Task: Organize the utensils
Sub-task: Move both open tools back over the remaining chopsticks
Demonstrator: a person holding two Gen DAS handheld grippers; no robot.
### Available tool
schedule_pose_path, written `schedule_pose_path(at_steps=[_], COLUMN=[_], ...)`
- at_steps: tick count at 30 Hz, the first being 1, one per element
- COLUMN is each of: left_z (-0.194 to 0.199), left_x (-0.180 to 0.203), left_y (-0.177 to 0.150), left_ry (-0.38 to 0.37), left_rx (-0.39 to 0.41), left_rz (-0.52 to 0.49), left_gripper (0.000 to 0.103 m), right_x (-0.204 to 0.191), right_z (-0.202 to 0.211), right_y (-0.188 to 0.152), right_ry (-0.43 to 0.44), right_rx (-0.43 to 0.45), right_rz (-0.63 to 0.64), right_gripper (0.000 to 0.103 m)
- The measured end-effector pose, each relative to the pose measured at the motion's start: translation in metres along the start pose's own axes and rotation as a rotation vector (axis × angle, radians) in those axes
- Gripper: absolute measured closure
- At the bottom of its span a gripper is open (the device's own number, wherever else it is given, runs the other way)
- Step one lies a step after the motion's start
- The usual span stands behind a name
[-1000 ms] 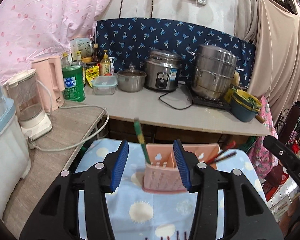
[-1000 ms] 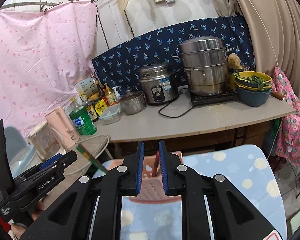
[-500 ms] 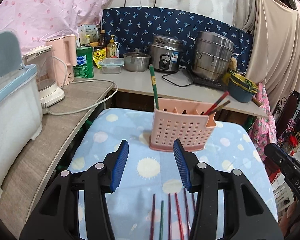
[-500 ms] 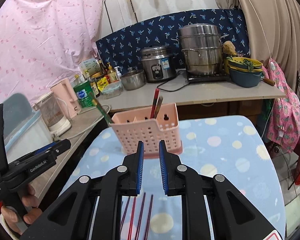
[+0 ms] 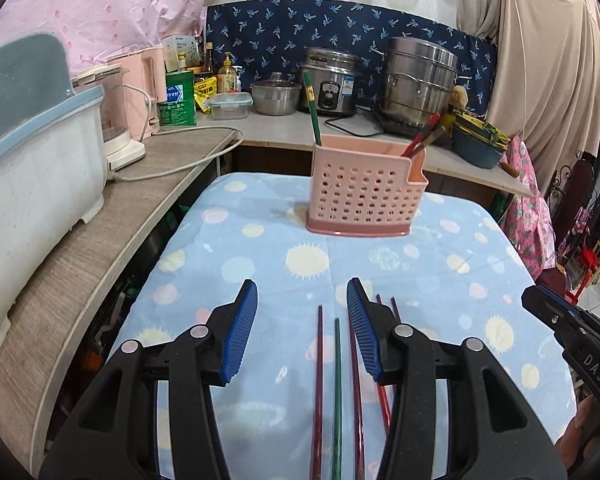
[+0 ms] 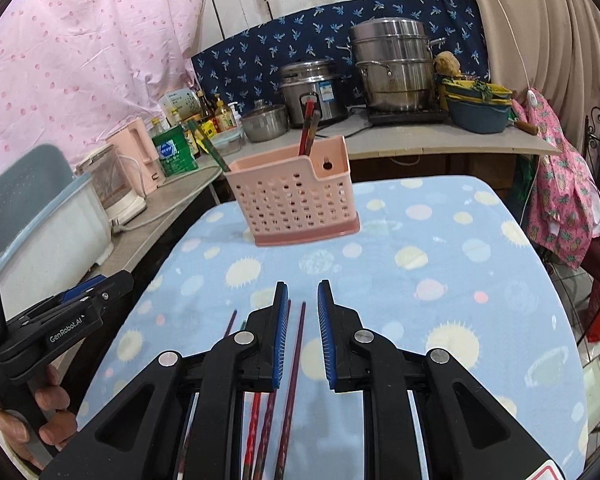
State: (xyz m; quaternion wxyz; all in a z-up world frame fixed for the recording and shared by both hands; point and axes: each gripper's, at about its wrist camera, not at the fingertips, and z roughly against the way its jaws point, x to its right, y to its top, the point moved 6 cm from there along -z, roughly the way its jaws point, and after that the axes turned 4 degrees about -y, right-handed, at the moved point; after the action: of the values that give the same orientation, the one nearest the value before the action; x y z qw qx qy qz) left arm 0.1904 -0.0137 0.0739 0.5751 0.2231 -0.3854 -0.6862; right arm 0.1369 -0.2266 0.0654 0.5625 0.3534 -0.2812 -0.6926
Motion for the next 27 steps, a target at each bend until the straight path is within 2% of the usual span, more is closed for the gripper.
schedule_pose_path(at_steps=[12, 21, 27], left_z=[-0.001, -0.005, -0.006], left_x=[-0.010, -0.019, -0.022], left_y=[-0.063, -0.105, -0.126], left_ry=[0.000, -0.006, -0.008], left_rx=[-0.103, -0.187, -0.227], left_rz=[0.039, 0.069, 0.078], left_gripper=[0.059, 0.059, 0.059], right_x=[0.010, -0.006, -0.018], right_z=[-0.004, -0.014, -0.021], right_y=[-0.065, -0.122, -0.141], right_ry=[-0.020, 0.008, 0.011], right_rx=[-0.107, -0.214, -0.250], right_rz=[0.010, 0.012, 0.031], right_gripper=[0.087, 0.087, 0.087])
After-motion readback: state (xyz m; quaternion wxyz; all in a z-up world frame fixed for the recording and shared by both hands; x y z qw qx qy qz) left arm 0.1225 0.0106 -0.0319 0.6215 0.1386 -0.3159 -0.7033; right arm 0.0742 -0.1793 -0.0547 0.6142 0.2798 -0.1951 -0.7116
